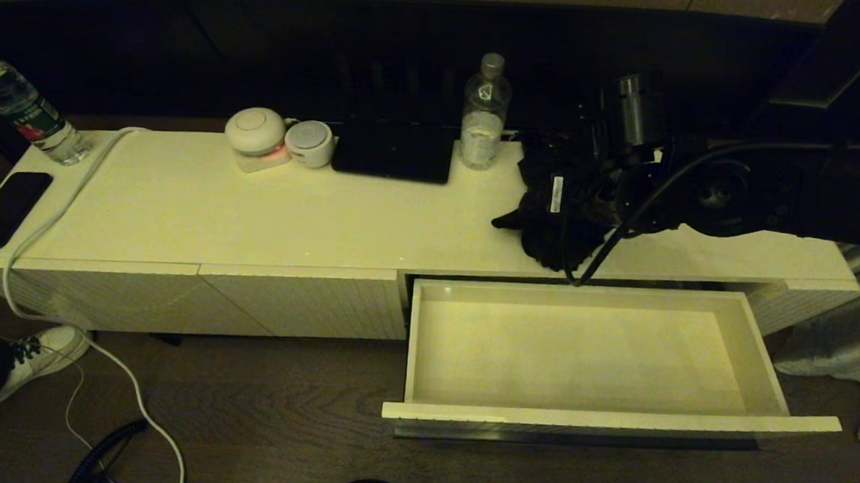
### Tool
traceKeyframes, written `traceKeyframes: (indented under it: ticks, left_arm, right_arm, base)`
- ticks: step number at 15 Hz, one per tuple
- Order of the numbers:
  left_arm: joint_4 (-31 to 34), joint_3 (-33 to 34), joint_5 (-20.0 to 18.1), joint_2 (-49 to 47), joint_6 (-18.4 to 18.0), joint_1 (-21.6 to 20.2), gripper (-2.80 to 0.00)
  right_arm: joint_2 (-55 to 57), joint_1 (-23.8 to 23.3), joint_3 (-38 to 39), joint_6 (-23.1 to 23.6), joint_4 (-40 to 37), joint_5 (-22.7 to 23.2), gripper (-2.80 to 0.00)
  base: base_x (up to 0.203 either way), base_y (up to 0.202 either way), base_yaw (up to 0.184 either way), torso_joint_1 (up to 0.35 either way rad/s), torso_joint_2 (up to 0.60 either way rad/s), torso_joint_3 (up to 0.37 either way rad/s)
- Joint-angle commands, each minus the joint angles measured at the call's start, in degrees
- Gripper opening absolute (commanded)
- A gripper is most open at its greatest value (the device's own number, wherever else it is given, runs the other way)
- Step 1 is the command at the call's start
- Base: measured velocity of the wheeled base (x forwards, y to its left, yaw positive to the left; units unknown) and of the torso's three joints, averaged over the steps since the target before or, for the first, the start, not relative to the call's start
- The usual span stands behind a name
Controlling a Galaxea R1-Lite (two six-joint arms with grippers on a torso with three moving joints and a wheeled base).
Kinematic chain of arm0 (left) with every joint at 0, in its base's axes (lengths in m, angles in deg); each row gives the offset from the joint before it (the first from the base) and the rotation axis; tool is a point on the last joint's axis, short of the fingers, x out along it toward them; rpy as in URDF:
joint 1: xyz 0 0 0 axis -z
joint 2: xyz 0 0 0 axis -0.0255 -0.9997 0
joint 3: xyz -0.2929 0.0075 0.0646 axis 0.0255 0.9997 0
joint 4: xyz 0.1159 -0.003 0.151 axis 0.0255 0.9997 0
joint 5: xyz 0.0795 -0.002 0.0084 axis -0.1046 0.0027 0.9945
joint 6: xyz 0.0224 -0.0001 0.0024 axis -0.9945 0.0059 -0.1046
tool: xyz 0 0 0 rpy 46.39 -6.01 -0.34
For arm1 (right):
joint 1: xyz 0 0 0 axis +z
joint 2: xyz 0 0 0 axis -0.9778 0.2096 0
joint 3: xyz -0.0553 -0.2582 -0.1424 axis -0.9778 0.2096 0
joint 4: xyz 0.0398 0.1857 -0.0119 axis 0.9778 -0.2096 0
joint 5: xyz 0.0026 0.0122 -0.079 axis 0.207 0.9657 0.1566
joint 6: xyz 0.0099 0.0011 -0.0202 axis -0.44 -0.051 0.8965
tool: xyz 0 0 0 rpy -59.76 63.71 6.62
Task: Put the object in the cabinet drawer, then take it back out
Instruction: Put the umbrella in the drawer
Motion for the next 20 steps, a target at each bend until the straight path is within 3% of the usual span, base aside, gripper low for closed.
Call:
traceKeyframes:
  ticks: [1, 5, 20]
  left_arm:
    - [-0.02, 0.00, 0.02, 0.09, 0.06, -0.04, -2.80]
    - [-0.02, 0.00, 0.02, 0.09, 0.06, -0.04, -2.80]
    - [-0.02, 0.04, 0.02, 0.09, 0.06, -0.04, -2.80]
  right_arm:
    - [1.58, 0.04, -0.47, -1.62, -0.13, 0.06, 0.00]
    - [3.10, -0.58, 0.56, -6.47, -0.44, 0.36, 0.00]
    - [2.83, -0.89, 6.08, -8.76, 0.70, 2.74, 0.00]
  base:
    - [0.000, 0.000, 0.000, 0.000, 0.00, 0.000]
    - [0.000, 0.000, 0.000, 0.000, 0.00, 0.000]
    - [0.000, 0.000, 0.000, 0.000, 0.00, 0.000]
